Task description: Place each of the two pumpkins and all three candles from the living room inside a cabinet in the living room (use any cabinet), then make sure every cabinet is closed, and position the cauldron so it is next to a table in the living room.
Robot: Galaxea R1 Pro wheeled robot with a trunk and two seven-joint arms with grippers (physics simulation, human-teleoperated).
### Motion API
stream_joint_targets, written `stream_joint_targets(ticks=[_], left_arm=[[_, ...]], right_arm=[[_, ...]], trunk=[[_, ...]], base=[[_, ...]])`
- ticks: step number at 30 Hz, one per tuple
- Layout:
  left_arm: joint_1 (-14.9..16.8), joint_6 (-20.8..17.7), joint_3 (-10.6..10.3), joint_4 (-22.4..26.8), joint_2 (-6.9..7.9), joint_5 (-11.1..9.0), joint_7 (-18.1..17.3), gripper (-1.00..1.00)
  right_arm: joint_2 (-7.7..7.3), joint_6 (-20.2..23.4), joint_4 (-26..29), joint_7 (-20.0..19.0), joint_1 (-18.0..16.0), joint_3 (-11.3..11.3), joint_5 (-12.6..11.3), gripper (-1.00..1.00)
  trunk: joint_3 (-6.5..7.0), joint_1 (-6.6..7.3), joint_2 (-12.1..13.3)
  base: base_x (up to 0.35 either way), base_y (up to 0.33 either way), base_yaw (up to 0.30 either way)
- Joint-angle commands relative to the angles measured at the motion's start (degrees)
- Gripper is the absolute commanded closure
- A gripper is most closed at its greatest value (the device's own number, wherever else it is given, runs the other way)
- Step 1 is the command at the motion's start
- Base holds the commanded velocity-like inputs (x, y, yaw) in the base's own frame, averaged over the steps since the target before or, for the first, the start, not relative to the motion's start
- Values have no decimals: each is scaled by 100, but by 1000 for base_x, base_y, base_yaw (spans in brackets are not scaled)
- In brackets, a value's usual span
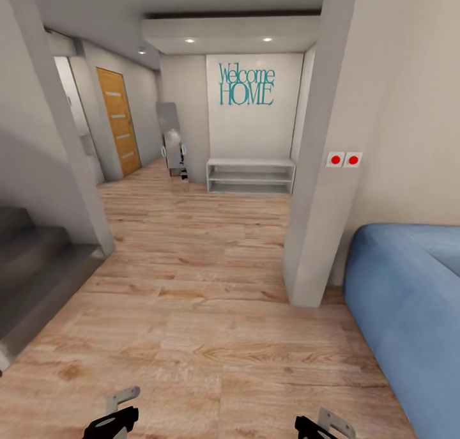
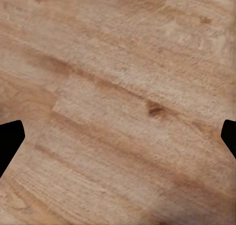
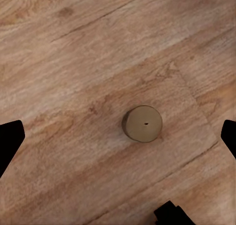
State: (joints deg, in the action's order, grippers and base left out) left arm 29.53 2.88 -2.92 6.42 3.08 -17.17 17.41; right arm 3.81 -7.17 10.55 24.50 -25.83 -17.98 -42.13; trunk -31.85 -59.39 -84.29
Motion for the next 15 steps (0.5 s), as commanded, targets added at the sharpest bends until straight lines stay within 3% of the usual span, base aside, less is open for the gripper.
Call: stream_joint_targets(ticks=[1, 4, 11, 15], left_arm=[[0, 1, 0, 0, 0, -3, -2, -100], [0, 1, 2, 0, 0, -2, -7, -100], [0, -9, 8, 0, 6, -21, -17, -100], [0, -35, 32, 0, 9, -40, -280, -100]], right_arm=[[-4, 1, 0, -1, 2, 3, -3, -100], [-20, 6, 0, -5, 2, 20, -18, -100], [-54, 5, 0, -8, 0, 31, -37, -100], [-62, 5, 0, -16, -1, 31, -37, -100]], trunk=[[0, 0, 0], [0, 0, 0], [-126, -154, -281], [-197, -242, -441]], base=[[25, -11, 0], [12, -5, 0], [2, -1, 0], [0, 0, 0]])
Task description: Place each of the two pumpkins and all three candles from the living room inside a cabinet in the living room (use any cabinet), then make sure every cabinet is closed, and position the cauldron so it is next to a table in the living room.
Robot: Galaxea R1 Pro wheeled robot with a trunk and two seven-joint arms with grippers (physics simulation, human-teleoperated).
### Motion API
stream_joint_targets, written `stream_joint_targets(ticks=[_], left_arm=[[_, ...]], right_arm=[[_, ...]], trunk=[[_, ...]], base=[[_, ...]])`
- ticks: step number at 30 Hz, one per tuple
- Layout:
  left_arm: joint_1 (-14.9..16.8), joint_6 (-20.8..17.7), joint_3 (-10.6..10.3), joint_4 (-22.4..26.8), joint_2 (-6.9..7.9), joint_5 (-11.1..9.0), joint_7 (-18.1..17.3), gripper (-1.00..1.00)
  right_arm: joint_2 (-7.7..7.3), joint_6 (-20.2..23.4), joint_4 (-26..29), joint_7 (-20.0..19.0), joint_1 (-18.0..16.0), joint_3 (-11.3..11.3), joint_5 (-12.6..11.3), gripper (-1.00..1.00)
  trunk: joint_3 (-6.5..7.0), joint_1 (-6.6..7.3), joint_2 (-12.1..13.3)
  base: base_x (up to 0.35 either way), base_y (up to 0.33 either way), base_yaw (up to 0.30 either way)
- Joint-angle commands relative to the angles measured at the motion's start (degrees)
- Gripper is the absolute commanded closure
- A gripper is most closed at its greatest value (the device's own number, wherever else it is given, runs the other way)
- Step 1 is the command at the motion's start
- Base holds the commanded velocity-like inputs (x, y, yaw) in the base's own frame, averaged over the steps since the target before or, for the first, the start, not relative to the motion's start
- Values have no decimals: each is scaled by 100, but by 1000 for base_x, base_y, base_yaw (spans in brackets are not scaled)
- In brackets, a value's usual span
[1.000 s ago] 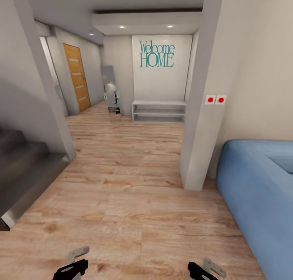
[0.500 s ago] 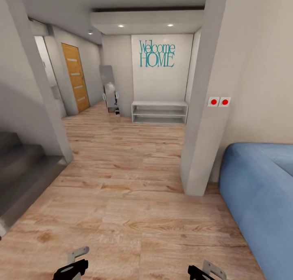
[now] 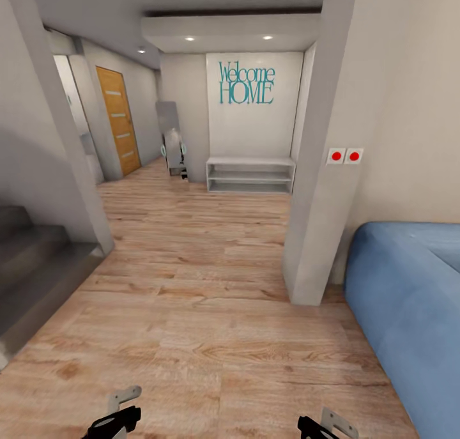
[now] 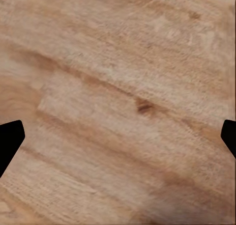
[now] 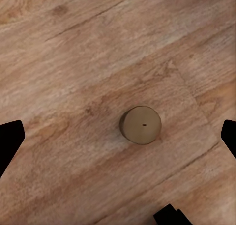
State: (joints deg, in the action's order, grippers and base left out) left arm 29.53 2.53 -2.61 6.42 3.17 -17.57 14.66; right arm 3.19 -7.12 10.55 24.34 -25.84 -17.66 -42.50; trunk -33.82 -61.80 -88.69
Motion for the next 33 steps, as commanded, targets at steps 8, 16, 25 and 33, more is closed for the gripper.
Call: stream_joint_targets(ticks=[8, 16, 25, 33], left_arm=[[18, -1051, 79, 154, 254, -32, -1255, -100], [35, -3442, 861, 1884, 677, -32, -1988, -100], [35, -4015, 1104, 2464, 661, -34, -2038, -100], [35, -4164, 1111, 2490, 642, -33, -2054, -100]], right_arm=[[-63, 8, 0, 3, 0, 0, -7, -100], [-122, -2, 0, -20, 0, 0, -12, -100], [-125, -16, 0, -38, 0, -22, 22, -100], [-140, -17, -8, -28, 0, -17, 3, -100]], trunk=[[-144, -176, -322], [-216, -264, -483], [-270, -330, -603], [-413, -506, -924]], base=[[0, 0, 0], [0, 0, 0], [0, 0, 0], [0, 0, 0]])
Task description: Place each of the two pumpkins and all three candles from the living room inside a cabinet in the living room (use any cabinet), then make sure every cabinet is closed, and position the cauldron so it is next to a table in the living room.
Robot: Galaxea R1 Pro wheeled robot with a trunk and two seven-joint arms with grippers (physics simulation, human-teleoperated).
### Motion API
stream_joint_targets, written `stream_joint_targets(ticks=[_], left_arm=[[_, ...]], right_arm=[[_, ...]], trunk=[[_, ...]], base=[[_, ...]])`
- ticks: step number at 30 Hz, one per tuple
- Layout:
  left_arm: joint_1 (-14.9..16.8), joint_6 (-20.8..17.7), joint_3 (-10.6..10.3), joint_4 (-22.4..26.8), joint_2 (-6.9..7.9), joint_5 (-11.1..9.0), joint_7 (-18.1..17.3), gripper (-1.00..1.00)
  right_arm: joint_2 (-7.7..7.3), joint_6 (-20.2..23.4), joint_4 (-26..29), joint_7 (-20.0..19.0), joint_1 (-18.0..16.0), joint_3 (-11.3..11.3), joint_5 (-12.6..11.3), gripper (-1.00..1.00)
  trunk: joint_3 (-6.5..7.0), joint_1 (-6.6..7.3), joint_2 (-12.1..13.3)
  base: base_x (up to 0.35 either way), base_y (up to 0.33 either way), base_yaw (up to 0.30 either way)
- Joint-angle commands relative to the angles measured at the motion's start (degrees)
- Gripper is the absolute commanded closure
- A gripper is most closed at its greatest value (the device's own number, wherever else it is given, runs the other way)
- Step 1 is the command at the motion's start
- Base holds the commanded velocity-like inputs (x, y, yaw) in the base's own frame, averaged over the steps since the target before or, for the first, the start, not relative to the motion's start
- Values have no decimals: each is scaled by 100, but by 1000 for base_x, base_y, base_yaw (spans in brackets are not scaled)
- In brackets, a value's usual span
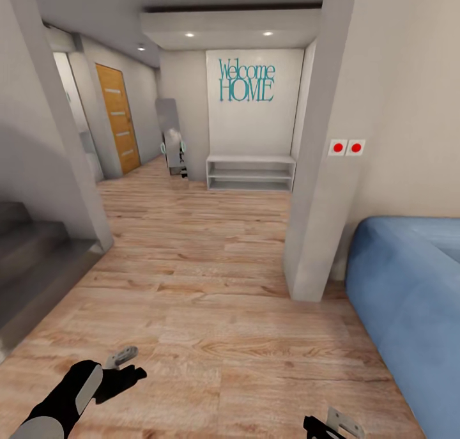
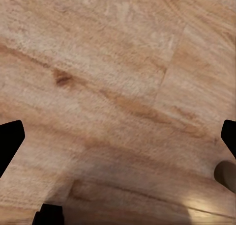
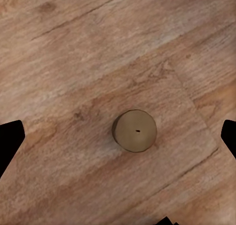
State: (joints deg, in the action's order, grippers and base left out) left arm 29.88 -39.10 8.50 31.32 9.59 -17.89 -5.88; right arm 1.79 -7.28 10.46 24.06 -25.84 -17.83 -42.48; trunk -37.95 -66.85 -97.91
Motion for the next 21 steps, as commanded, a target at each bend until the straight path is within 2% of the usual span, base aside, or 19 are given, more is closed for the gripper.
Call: stream_joint_targets(ticks=[1, 17, 21], left_arm=[[0, -17, 1, 1, 0, 0, 0, -100], [0, -45, 1, -3, -2, 5, -1, -100], [0, -45, -2, -3, -7, 5, -1, -100]], right_arm=[[-1, -10, 0, -3, 0, -1, -2, -100], [0, 81, 5, 38, 0, 23, -16, -100], [-89, 274, 0, 50, 0, 35, -25, -100]], trunk=[[-18, -23, -42], [-306, -374, -683], [-378, -462, -844]], base=[[0, 0, 0], [0, 0, 0], [0, 0, 0]])
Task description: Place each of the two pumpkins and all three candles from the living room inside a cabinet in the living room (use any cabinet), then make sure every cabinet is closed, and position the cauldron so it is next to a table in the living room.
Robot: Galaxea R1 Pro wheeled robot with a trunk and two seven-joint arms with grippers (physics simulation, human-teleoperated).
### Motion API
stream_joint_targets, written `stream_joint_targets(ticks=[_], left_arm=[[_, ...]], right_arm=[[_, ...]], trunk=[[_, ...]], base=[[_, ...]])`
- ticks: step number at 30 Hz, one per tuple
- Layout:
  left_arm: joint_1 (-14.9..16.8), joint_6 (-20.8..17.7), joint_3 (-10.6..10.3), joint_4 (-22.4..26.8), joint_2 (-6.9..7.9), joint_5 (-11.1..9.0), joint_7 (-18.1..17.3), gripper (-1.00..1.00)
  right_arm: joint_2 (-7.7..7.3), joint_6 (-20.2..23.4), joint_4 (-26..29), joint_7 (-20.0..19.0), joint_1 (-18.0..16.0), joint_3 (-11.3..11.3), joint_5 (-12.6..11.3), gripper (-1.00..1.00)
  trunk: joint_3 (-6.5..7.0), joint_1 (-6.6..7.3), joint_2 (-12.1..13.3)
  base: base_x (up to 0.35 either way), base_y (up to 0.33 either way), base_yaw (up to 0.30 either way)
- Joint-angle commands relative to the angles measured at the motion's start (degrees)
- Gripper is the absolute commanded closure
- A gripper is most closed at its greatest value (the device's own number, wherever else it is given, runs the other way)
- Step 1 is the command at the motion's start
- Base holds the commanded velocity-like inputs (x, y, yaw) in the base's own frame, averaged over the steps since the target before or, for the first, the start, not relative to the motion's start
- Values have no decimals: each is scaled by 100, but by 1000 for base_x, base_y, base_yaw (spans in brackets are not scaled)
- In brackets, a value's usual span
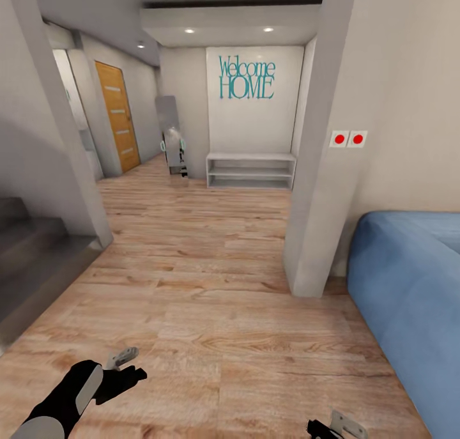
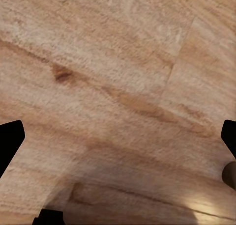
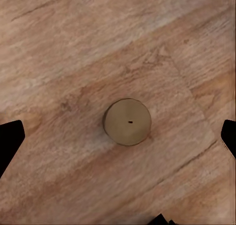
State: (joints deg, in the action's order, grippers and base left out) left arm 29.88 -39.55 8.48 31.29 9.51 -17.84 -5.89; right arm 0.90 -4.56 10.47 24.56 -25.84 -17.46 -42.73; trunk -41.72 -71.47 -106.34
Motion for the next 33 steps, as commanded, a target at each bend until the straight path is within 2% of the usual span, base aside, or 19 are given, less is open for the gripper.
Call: stream_joint_targets(ticks=[1, 10, 20, 26, 33], left_arm=[[0, 0, 1, 0, -1, 0, 0, -100], [0, 0, -4, 0, -9, 0, 0, -100], [0, 34, -15, -15, -25, 8, 14, -100], [0, 51, -34, -28, -134, 24, 43, -100], [0, 61, -41, -35, -149, 34, 55, -100]], right_arm=[[-17, 13, 0, 1, 0, 0, -1, -100], [-85, 76, -1, 5, 0, 235, -7, -100], [-103, 68, -1, 5, 0, 252, -7, -100], [-100, 61, -1, 5, 0, 252, -7, -100], [-99, 54, -1, -2, 0, 252, -7, -100]], trunk=[[-18, -23, -42], [-180, -220, -403], [-360, -440, -804], [-467, -572, -1044], [-593, -725, -1325]], base=[[0, 0, 0], [0, 0, 0], [0, 0, 0], [0, 0, 0], [0, 0, 0]])
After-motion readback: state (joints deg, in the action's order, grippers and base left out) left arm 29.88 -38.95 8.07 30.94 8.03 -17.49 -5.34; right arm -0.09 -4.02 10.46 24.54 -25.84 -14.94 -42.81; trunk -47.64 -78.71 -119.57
